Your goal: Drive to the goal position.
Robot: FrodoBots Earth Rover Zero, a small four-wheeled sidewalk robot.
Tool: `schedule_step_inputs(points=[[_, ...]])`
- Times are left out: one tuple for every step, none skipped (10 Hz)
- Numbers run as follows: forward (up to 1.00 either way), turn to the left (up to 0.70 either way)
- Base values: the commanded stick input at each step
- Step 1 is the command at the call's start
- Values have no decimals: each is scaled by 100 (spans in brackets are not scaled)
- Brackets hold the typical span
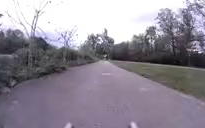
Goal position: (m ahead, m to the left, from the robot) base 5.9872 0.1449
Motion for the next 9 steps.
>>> schedule_step_inputs(points=[[70, 0], [70, 0], [70, 0], [70, 0], [70, 0], [70, 0], [70, 0], [70, 0], [70, 0]])
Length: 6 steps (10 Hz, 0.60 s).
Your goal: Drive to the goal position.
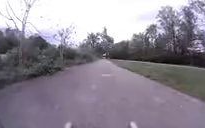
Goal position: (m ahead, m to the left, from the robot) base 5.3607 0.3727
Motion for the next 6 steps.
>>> schedule_step_inputs(points=[[70, 0], [70, 0], [70, 0], [70, 0], [70, 0], [70, 0]])
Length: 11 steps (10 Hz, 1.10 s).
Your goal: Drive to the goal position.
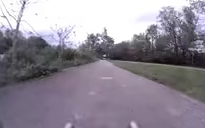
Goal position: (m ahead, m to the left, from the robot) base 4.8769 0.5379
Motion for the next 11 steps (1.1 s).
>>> schedule_step_inputs(points=[[70, 0], [70, 0], [70, 0], [70, 0], [70, 0], [70, 0], [70, 0], [70, 0], [70, 0], [70, 0], [70, 0]])
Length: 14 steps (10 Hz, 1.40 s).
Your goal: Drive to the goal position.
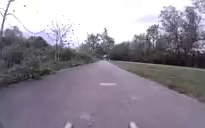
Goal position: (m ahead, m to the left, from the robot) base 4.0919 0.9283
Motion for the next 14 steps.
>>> schedule_step_inputs(points=[[70, 0], [70, 0], [70, 0], [70, 0], [70, 0], [70, 0], [70, 0], [70, 0], [70, 0], [70, 0], [70, 0], [70, 0], [70, 0], [70, 0]])
